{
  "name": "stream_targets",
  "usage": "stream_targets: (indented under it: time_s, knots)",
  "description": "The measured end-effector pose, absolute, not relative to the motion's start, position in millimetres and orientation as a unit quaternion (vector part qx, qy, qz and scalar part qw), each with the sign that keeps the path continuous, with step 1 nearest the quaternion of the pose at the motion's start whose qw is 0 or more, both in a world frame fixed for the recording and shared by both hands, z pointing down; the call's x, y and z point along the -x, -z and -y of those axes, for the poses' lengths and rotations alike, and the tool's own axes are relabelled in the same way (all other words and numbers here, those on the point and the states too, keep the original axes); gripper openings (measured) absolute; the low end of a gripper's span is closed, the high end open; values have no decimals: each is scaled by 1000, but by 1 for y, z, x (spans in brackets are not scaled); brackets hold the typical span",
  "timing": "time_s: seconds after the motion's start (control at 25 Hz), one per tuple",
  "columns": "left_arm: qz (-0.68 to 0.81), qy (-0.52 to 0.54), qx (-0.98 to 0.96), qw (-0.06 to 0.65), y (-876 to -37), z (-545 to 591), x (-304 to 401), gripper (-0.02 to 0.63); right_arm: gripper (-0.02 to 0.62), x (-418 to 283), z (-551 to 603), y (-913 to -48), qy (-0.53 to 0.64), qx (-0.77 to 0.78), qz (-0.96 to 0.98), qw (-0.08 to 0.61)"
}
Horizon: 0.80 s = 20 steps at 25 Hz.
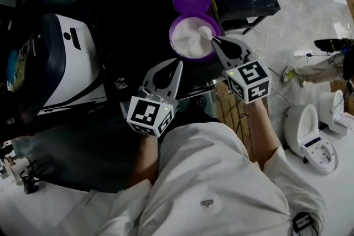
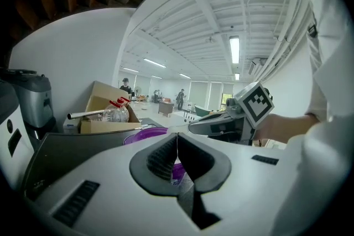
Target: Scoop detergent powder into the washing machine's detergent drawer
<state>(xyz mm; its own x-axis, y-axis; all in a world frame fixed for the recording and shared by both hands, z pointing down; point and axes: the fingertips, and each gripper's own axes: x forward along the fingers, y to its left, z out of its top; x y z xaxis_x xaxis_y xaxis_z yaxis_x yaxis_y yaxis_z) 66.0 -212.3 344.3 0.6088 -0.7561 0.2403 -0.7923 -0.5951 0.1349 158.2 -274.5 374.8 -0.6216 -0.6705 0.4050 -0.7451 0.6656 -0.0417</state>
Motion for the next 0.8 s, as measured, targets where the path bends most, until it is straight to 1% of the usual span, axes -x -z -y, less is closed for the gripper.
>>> stream_targets:
  time_s: [0.48,0.68,0.8]
  knots:
    - [448,-78,-882,119,-348,212,-66,20,12,-141,288,-385,-65,-328,897,290]
    - [453,-76,-880,120,-347,210,-64,20,12,-132,292,-387,-46,-295,902,312]
    - [456,-75,-879,119,-346,209,-60,20,12,-127,296,-392,-32,-276,900,337]
